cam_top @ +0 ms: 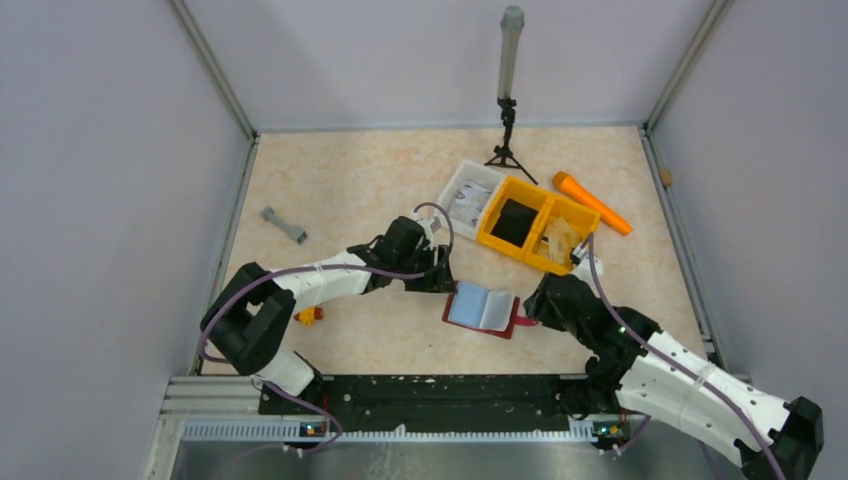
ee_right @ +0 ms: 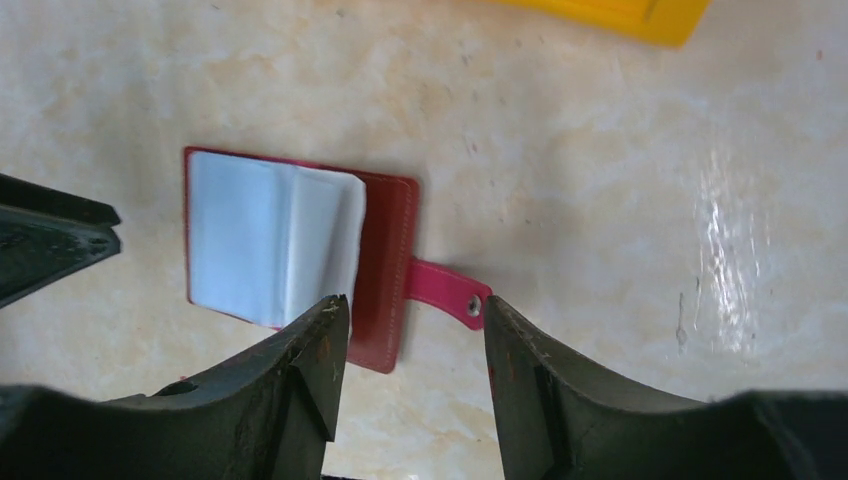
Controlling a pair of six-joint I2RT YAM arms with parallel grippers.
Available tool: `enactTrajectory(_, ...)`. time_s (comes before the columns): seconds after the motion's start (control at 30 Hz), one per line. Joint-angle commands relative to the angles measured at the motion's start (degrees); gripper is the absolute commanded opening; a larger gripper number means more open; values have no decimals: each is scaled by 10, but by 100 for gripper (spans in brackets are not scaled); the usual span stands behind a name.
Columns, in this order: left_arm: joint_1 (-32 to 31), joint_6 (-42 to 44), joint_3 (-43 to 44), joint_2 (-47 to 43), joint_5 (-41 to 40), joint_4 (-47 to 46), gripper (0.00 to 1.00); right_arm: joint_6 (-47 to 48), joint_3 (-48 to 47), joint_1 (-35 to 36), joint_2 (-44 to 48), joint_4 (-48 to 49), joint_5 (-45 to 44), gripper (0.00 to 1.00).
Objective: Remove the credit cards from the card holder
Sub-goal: Close the card holder at the center of the board.
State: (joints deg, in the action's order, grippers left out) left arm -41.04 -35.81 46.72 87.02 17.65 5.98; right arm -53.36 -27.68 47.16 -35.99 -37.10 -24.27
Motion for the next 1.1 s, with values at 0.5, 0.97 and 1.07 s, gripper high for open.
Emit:
enactTrajectory(0.5,20,12,24,78,54,-9,55,-87,110,-13,-23,108,49,28)
enactTrajectory(0.97,39,2,-3,79,73,-53,34,-3,80,-13,-77,155,35,32)
enactTrajectory(1.07,39,2,-2,91,80,-55,28,25,73,-13,-68,181,68,2)
